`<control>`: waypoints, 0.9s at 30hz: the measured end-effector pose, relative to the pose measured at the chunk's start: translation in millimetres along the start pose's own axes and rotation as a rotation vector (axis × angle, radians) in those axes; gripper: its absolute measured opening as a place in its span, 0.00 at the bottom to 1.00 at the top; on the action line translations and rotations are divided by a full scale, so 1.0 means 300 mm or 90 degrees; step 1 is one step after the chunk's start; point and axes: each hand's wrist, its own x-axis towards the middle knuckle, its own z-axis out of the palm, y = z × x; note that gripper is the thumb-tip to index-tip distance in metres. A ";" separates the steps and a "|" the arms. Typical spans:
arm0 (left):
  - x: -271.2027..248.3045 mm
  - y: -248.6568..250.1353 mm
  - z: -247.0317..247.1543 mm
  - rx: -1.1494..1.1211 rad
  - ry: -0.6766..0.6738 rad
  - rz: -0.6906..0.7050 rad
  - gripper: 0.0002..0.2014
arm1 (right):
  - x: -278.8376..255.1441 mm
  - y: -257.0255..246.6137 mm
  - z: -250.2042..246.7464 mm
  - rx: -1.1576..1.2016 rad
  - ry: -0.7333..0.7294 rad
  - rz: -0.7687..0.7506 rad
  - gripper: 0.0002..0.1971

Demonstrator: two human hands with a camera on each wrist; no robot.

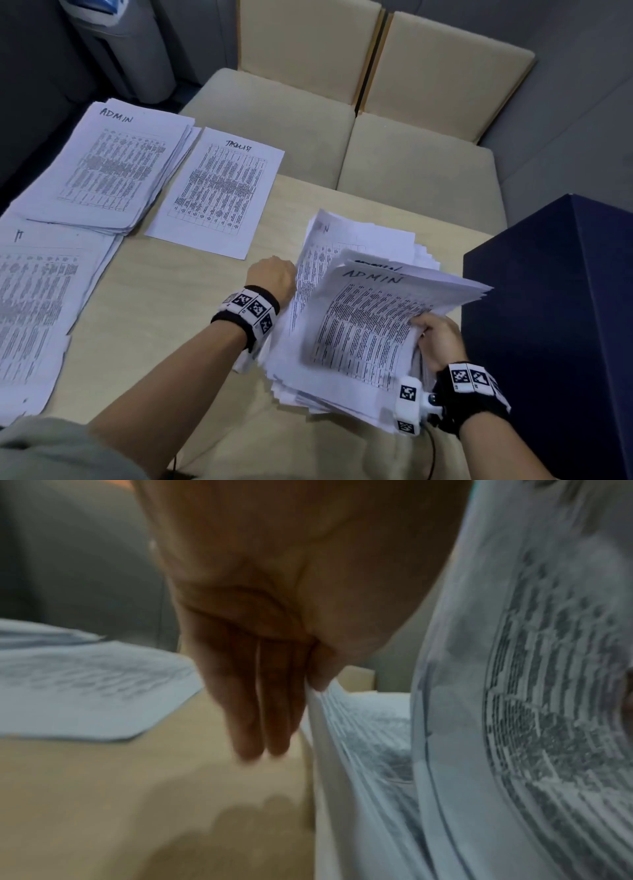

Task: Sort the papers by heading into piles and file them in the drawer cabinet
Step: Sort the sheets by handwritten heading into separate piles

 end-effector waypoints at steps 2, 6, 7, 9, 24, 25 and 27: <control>-0.011 0.003 -0.032 -0.028 0.074 0.028 0.11 | -0.011 -0.006 0.017 -0.001 -0.016 0.003 0.04; -0.034 0.011 -0.022 -0.366 0.093 0.074 0.13 | -0.016 -0.010 0.029 -0.004 -0.002 -0.011 0.04; -0.045 0.016 -0.011 -0.494 0.064 0.087 0.15 | -0.017 -0.010 0.030 0.004 0.004 -0.017 0.05; -0.076 0.037 -0.005 -0.745 -0.039 0.096 0.19 | -0.020 -0.004 0.028 0.045 -0.001 -0.031 0.05; -0.010 0.115 0.133 -0.239 0.038 -0.095 0.25 | 0.000 0.024 -0.041 0.099 0.060 0.008 0.16; -0.009 0.123 0.132 -0.260 0.003 -0.101 0.26 | -0.003 0.023 -0.044 0.100 0.060 0.013 0.16; -0.018 0.137 0.130 -0.250 -0.049 -0.108 0.26 | 0.004 0.033 -0.055 0.101 0.067 0.026 0.16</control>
